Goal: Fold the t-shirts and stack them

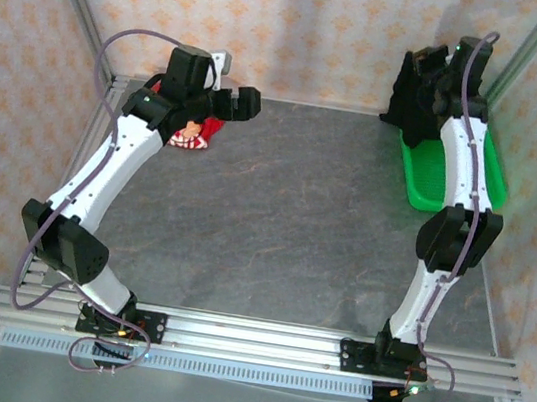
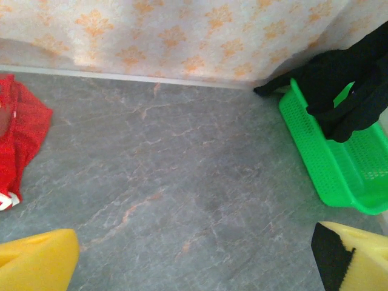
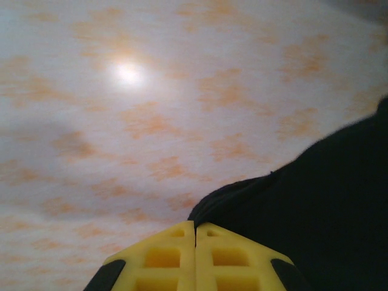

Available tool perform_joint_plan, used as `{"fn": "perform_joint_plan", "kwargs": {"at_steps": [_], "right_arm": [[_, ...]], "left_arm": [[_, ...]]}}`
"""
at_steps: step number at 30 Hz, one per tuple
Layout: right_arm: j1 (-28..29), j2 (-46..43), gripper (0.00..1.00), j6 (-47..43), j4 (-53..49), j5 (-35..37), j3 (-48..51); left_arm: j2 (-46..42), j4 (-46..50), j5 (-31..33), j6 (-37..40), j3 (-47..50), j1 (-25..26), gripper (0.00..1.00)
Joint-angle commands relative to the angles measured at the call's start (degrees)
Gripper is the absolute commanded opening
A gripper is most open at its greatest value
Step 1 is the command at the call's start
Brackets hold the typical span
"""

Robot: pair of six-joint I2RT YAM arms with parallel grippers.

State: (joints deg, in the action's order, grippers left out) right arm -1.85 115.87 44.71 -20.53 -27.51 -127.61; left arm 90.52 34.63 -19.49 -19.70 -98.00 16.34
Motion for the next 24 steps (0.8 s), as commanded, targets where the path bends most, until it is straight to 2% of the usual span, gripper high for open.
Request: {"fn": "perform_joint_plan", "kwargs": {"at_steps": [1,3,6,12,17,21,24], "right_arm": [[1.81,-1.96,0.00,-2.32,-0.86,-3.55,-14.21],[2.99,0.07,0.00,-0.78,-1.60,-5.46,-22.37],[4.50,1.50,0.00,5.21,3.28,-8.43,-28.23],[6.77,-0.65,0.00,22.09,19.60,-10.52,-28.37],[11.25,-0.66,0.00,30.24,23.10,-14.26,-28.20],[14.78,-1.81,0.00,26.97,15.30,-21.22,-22.65],[16.14,-6.70,0.00,22.45,9.65,-23.20,-6.41]], "left_arm": [[0.25,-2.63,-2.12,-0.25,-3.35,-0.90,1.00],[0.62,-3.28,-2.40,-0.67,-4.17,-1.50,1.00],[1.06,-4.03,-2.79,-1.28,-5.84,-2.57,1.00],[1.59,-2.74,-2.59,-0.80,-11.23,-5.69,1.00],[-0.17,0.12,-0.28,-0.58,-14.41,-10.08,1.00],[-3.26,1.68,1.58,0.60,-12.60,-12.54,1.00],[-5.11,1.54,1.72,0.99,-9.08,-12.65,1.00]]}}
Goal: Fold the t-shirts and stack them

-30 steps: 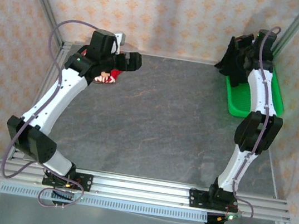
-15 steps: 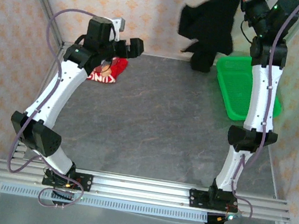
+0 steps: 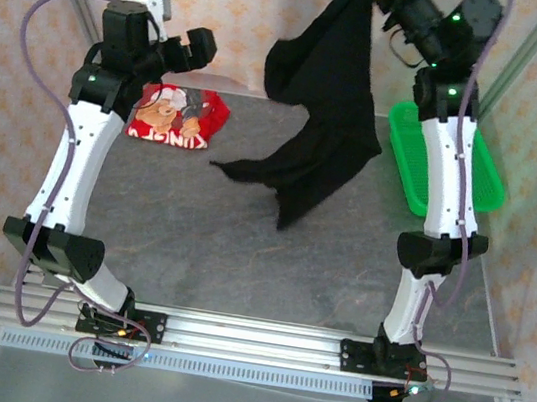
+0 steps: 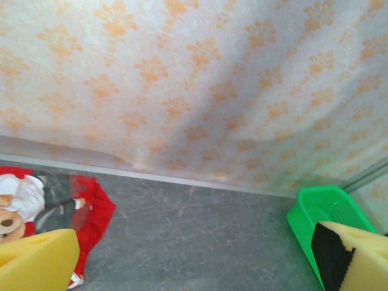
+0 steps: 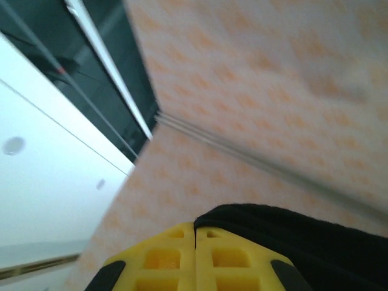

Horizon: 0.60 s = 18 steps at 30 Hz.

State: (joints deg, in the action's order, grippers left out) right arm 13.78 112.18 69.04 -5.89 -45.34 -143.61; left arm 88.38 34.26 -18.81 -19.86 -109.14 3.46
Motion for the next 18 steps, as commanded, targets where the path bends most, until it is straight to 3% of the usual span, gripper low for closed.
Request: {"fn": "perform_joint_plan", "kwargs": {"at_steps": [1,6,10,14,18], "right_arm": [[0.62,-4.75,0.00,-2.96,-5.96,-5.02,15.89],[0.04,-11.99,0.00,-13.01,-15.18,1.79,43.03],[-2.16,-16.72,0.00,-13.93,-12.05,8.33,58.42],[-5.52,-19.18,0.00,-14.49,-10.54,10.56,65.49],[-7.48,-20.75,0.00,-17.79,-12.56,14.04,67.59]], "left_arm": [[-3.51,1.54,0.55,0.89,3.43,0.22,1.00],[-6.87,-0.03,-0.93,0.01,13.05,0.37,1.00],[-8.99,-0.41,-2.65,-0.22,21.84,2.75,1.00],[-8.68,3.92,-2.09,0.65,27.50,8.37,1.00],[-7.46,6.24,-5.51,-3.65,33.81,9.28,0.99]]}}
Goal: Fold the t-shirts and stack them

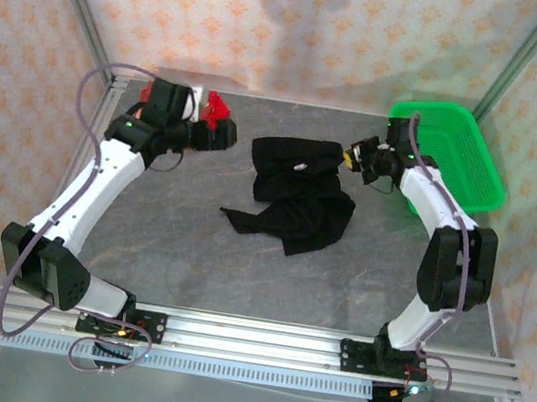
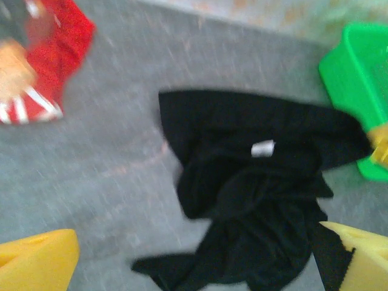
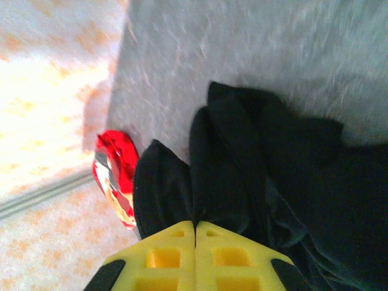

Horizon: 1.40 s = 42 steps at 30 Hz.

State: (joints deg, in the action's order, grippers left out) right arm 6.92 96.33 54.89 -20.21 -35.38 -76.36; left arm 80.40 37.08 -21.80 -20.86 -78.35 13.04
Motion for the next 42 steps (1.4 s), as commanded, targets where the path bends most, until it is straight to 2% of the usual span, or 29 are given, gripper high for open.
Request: {"fn": "perform_joint_plan", "kwargs": {"at_steps": [1,6,12,13,15,18,20,23,27,31,35,37,42], "right_arm": [[-0.96,-5.18,0.00,-3.70,1.90,4.65,1.09],[-1.73,-4.09,0.00,-3.28,4.10,6.01,2.81],[-1.73,-1.11,0.00,-2.85,4.30,5.45,1.68],[-1.73,-0.99,0.05,-2.94,4.24,5.32,1.74],[-1.73,-1.40,0.30,-5.27,1.89,4.56,1.18],[-1.73,-3.63,0.53,-13.94,-9.15,7.23,-0.54],[-1.73,-5.97,0.62,-18.95,-17.11,10.00,-0.64],[-0.73,-10.68,0.68,-25.19,-26.43,11.81,1.96],[4.23,-18.80,0.70,-29.80,-29.28,11.65,10.97],[8.51,-21.47,0.70,-30.19,-28.75,13.06,18.65],[11.10,-18.18,0.69,-31.90,-27.11,17.10,21.50],[11.65,-15.44,0.68,-31.89,-27.55,21.29,21.00],[11.63,-11.01,0.68,-29.90,-21.51,26.01,20.90]], "left_arm": [[0.71,3.59,-3.30,-3.16,4.58,-0.28,0.98],[2.69,4.98,-5.15,-0.55,9.95,1.67,0.87],[6.33,4.58,-5.70,1.79,13.36,3.25,0.81],[6.86,4.27,-6.47,1.63,13.67,3.48,0.80],[7.49,2.98,-9.53,1.03,14.62,4.01,0.79],[6.96,1.35,-12.51,0.93,15.87,5.92,0.79],[7.13,1.36,-13.64,1.08,16.03,7.59,0.79],[8.06,1.41,-13.67,0.93,16.03,10.17,0.79],[11.02,-1.47,-13.15,-1.39,15.57,12.52,0.79],[16.26,-1.30,-9.76,-2.23,11.29,14.45,0.79],[21.63,-4.11,-5.51,-5.83,8.17,14.49,0.79],[24.12,-5.58,-3.11,-7.55,6.55,14.50,0.79],[28.62,-12.07,-2.98,-12.87,2.92,14.48,0.79]]}}
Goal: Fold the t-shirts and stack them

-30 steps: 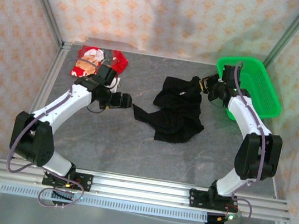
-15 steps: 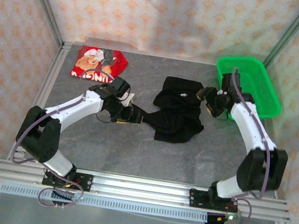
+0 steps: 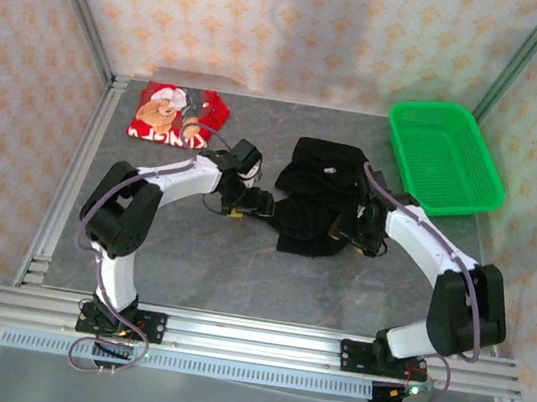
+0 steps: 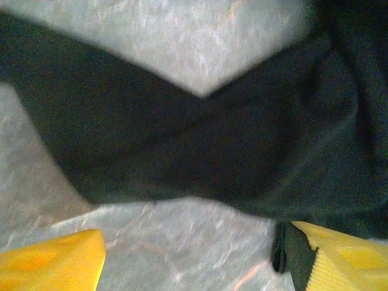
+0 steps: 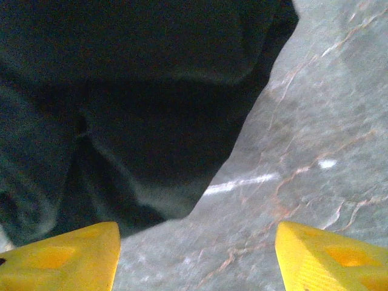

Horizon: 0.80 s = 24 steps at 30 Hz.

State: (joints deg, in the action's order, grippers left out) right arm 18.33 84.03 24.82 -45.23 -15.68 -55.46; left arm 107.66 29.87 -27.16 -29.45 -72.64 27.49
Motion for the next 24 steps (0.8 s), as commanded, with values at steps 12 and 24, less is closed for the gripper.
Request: {"fn": "perform_joint_plan", "kwargs": {"at_steps": [12,24], "right_arm": [[-3.09,14.16,0.62,-2.12,18.17,10.78,-5.52],[-5.01,4.49,0.00,4.80,22.64,3.53,-6.81]], "left_arm": [[13.07,-1.63,5.00,-4.83,-10.40,-0.91,0.49],[5.78,5.98,11.89,0.48,-14.37,-6.51,0.00]]}}
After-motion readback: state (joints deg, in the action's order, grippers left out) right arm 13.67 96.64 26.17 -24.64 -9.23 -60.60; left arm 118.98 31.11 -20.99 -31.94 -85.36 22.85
